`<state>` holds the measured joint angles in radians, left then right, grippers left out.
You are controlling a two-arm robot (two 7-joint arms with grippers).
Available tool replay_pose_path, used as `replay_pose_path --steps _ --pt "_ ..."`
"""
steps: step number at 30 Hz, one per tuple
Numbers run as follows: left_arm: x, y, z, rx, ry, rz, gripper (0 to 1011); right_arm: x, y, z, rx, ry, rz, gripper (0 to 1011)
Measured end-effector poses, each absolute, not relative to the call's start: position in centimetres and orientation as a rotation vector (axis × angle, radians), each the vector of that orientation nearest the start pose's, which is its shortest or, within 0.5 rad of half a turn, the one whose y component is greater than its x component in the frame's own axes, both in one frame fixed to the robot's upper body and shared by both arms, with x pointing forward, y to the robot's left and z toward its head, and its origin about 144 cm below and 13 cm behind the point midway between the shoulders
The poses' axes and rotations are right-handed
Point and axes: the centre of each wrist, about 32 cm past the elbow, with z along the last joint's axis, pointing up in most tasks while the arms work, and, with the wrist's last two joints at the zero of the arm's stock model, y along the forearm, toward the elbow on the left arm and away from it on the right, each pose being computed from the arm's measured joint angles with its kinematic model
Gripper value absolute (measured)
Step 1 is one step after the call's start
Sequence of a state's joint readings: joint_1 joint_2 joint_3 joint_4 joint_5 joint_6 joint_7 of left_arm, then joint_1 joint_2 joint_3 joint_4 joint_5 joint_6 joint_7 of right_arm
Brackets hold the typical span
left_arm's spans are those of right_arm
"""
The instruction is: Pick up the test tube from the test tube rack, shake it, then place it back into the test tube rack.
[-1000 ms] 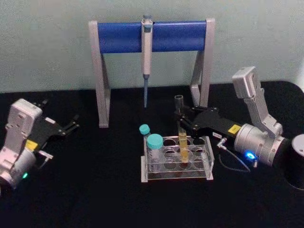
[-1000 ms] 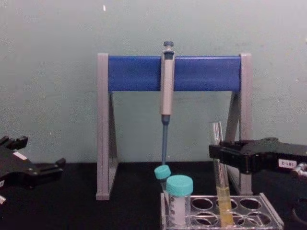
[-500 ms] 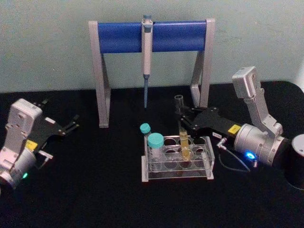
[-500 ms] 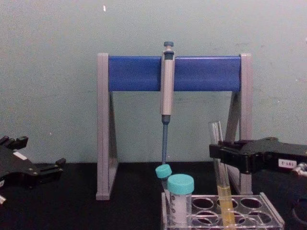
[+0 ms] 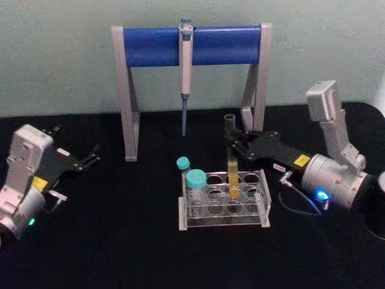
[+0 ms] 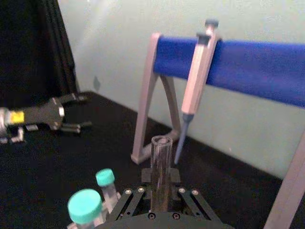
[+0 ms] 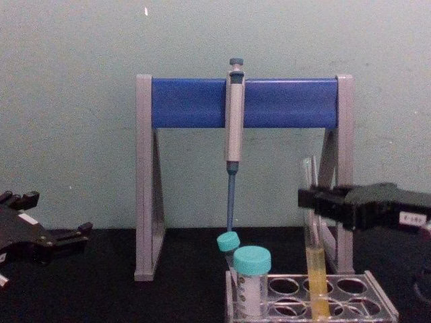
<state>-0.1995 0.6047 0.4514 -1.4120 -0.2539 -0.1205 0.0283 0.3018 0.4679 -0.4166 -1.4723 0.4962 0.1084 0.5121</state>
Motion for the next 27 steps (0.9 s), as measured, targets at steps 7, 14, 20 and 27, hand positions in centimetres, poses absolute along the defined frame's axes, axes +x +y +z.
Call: replay_pose_path --steps 7,14,20,27 --pt "48.9 31.0 114.0 0.304 -0.285 1.248 1001 51.5 -26.6 120.1 0.006 0.027 -0.739 228" --pt "48.9 31.0 114.0 0.304 -0.285 1.248 1001 50.8 -27.4 121.3 0.126 -0.045 -0.755 228" --pt "48.9 31.0 114.0 0.305 -0.285 1.248 1001 50.5 -27.7 121.6 0.185 -0.130 -0.784 228" --pt "48.9 31.0 114.0 0.304 -0.285 1.248 1001 50.4 -27.7 121.3 0.186 -0.159 -0.796 228"
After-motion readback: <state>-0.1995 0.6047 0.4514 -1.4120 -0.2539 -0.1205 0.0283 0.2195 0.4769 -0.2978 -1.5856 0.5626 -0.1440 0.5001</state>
